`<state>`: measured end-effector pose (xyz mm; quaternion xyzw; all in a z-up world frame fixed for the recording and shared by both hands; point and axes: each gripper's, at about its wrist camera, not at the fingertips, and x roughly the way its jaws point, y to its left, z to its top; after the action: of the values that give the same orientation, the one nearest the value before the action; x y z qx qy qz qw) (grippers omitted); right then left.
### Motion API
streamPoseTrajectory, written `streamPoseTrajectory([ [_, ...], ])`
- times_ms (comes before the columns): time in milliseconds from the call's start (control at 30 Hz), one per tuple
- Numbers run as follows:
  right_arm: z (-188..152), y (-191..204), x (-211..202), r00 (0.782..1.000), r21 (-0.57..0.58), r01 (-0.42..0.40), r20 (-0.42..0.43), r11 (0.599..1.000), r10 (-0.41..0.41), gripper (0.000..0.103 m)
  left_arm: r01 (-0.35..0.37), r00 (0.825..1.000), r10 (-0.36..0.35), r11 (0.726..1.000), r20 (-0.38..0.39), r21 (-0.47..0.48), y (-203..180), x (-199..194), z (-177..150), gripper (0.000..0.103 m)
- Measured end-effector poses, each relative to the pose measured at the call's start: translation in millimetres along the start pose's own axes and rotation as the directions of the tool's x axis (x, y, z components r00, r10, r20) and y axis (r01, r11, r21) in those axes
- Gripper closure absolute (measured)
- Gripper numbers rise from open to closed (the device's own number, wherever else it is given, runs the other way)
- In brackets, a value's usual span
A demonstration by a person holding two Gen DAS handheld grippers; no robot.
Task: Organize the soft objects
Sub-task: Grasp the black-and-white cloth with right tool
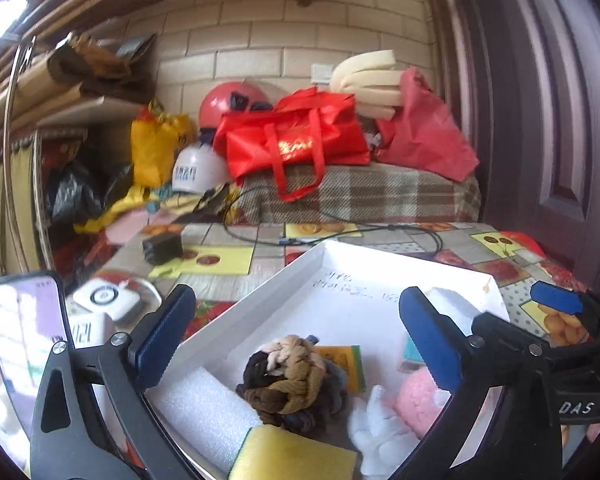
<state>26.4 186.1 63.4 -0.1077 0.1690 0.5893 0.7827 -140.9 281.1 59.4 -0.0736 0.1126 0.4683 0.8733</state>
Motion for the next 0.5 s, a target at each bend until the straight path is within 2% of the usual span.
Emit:
streamPoseTrajectory([
  [167, -9.3, -20.3, -21.2, 1.000, 0.015, 0.018, -0.023, 1.000, -0.017, 0.000, 0.009, 1.000, -0.009, 1.000, -0.005, -0.024, 5.6, 1.5, 1.5, 0.000],
  [267, -13.5, -46.2, -34.6, 0.997, 0.060, 0.062, -0.048, 0.996, -0.059, 0.000, 0.014, 1.000, -0.014, 1.000, -0.001, -0.028, 6.9, -0.5, 1.4, 0.000],
  [367, -20.5, -64.0, -39.9, 0.988, 0.027, 0.125, -0.093, 0.992, -0.122, 0.000, 0.031, 1.000, -0.031, 0.999, 0.003, -0.012, 2.9, -3.4, 1.0, 0.000],
  [500, -27.6, -67.3, -33.7, 0.979, -0.033, 0.073, -0.187, 0.997, -0.077, 0.000, 0.051, 0.999, -0.051, 0.999, 0.002, -0.014, 0.7, -8.4, -0.5, 0.000],
])
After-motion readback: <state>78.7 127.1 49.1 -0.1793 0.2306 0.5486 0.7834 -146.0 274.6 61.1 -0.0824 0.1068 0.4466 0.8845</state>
